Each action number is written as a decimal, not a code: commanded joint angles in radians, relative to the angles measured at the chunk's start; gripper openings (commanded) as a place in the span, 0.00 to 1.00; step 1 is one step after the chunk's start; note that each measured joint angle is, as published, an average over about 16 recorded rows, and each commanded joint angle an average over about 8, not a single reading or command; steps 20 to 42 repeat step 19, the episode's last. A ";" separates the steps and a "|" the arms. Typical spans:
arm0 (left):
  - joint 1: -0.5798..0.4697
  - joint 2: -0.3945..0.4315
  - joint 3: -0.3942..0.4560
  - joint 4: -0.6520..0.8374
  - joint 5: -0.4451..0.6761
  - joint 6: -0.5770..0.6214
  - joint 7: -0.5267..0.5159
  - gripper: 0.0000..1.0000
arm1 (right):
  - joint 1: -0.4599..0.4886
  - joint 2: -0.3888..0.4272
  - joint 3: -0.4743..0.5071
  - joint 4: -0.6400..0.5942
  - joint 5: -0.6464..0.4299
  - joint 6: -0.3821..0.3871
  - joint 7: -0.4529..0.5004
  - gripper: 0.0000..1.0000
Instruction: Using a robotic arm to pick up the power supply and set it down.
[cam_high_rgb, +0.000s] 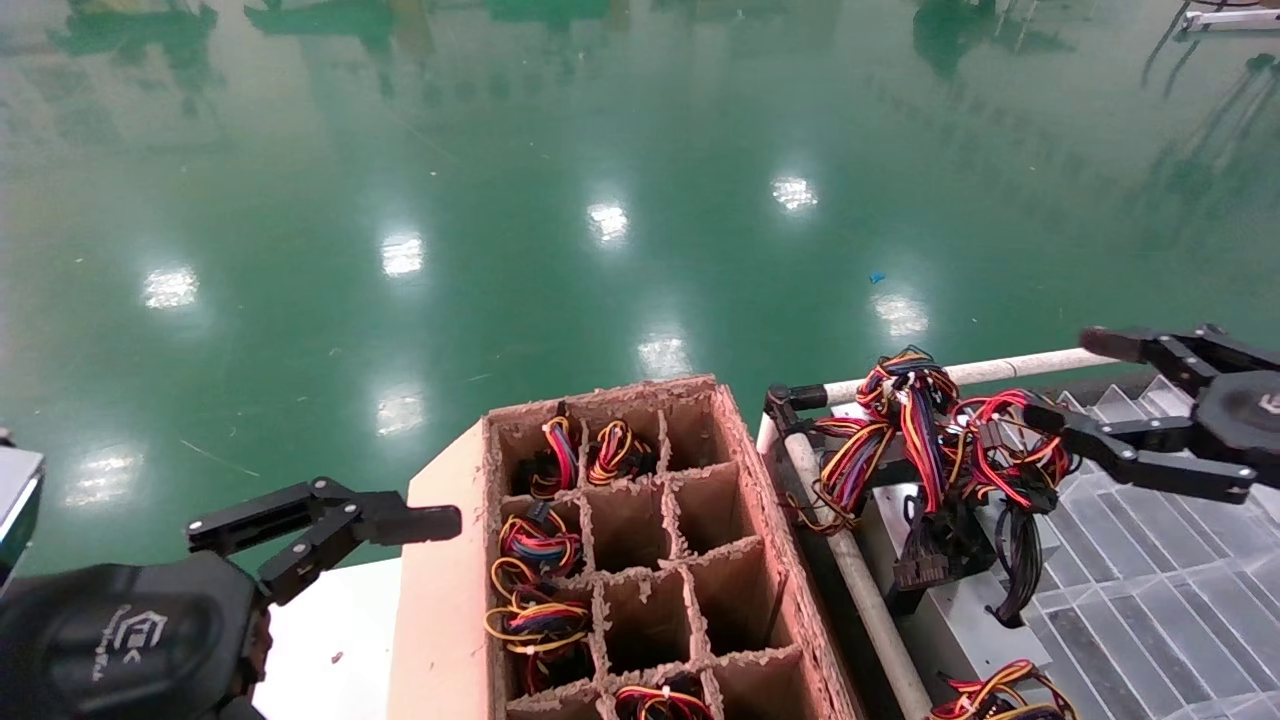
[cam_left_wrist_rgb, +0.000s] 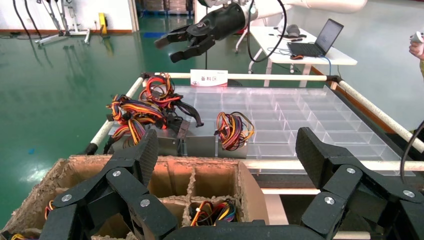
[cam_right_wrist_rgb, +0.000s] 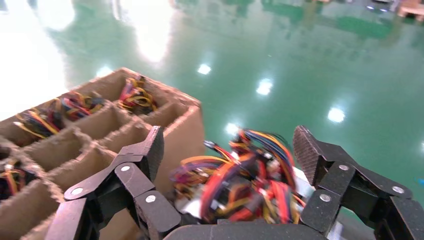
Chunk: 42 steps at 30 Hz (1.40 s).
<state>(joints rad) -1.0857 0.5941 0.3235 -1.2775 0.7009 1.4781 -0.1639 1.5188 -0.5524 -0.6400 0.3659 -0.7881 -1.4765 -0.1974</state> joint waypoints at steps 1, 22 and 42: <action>0.000 0.000 0.000 0.000 0.000 0.000 0.000 1.00 | -0.017 -0.002 0.014 0.036 0.002 -0.001 0.015 1.00; 0.000 0.000 0.001 0.000 0.000 0.000 0.000 1.00 | -0.167 -0.022 0.136 0.345 0.022 -0.007 0.145 1.00; 0.000 0.000 0.001 0.000 0.000 0.000 0.000 1.00 | -0.167 -0.022 0.136 0.345 0.022 -0.007 0.145 1.00</action>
